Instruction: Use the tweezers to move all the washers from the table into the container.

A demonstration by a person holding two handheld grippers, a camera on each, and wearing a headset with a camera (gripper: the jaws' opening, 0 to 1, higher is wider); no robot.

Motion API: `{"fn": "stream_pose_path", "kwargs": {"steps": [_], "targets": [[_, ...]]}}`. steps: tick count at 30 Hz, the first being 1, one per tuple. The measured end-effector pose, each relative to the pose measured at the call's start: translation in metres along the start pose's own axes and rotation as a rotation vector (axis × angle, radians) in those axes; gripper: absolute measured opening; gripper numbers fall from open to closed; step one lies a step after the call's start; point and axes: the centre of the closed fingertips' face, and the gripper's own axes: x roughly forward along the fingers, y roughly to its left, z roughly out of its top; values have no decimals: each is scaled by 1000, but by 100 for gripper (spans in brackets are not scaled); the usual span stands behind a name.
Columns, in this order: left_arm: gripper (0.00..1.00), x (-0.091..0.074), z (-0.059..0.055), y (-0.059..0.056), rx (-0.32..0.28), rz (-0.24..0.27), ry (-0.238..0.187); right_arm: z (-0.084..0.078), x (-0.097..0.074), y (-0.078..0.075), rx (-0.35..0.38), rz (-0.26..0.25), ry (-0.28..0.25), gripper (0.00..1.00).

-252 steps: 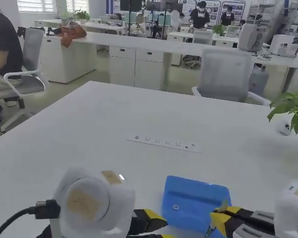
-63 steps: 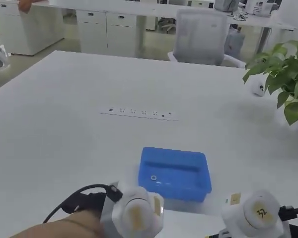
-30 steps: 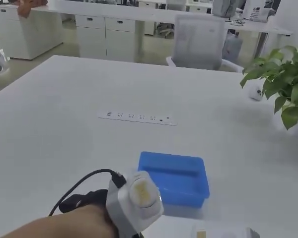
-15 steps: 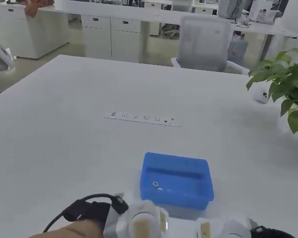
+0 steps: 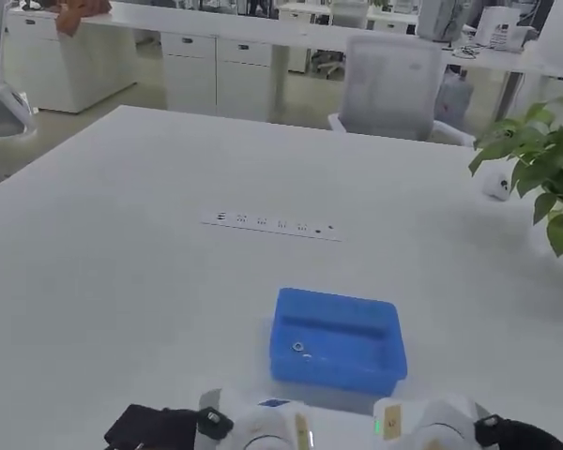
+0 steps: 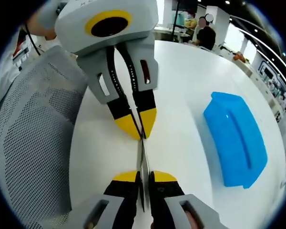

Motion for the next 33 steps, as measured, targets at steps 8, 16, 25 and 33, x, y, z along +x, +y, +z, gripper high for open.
{"fn": "stream_pose_path", "kwargs": {"steps": [8,16,25,33], "targets": [[8,0,0,10,-52,26,-5,-11,-9,-10,86,-74,4,10],[45,-28,-2,19,-336,149,-80,3,-56,-8,386,-235,-201,14],[75,-92,-20,25,-546,348,-145,-5,-116,-18,674,-439,-378,29],[99,-138,-45,27,-785,484,-221,-3,-149,-21,779,-514,-509,45]]}}
